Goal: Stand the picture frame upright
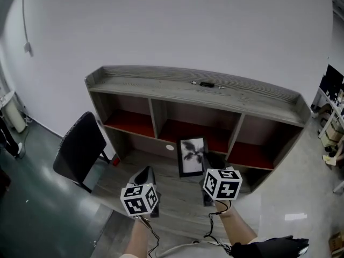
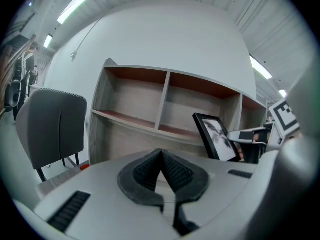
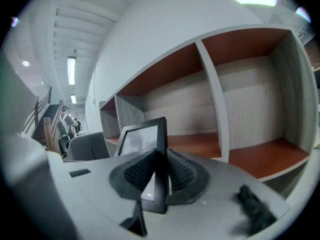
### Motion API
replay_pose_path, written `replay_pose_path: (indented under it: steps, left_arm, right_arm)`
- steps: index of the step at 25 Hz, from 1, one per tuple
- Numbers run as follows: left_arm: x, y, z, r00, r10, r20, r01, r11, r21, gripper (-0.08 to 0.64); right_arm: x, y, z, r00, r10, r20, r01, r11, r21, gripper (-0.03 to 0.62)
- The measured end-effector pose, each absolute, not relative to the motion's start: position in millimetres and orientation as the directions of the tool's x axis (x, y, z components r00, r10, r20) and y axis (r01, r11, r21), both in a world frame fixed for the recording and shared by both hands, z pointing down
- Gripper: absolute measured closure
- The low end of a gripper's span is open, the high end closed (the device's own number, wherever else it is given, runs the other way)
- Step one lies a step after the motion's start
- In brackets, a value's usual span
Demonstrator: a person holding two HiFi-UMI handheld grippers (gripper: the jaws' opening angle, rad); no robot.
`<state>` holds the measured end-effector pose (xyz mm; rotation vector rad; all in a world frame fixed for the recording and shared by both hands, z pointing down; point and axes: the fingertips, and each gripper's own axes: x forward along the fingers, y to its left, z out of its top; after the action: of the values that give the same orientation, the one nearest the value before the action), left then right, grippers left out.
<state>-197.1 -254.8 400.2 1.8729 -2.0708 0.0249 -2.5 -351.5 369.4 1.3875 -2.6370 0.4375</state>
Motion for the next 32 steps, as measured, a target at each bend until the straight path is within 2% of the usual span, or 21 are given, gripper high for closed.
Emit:
replay_pose_path:
  steps: [20, 32]
  left_arm:
    - [-200, -334, 330, 0.008, -0.987, 0.158, -0.990, 0.014, 0.141, 0.548]
    - [-242, -355, 321, -0.053, -0.986, 0.155, -0.985, 0.077, 0.152, 0.548]
  right_arm:
    - [-6, -412, 322, -0.466, -0.872, 0.150, -0.877, 0.433, -0.208, 0.511]
    - [-5, -447, 307, -0.393, -0.912, 0.116, -0.906, 0.362, -0.221, 0.511]
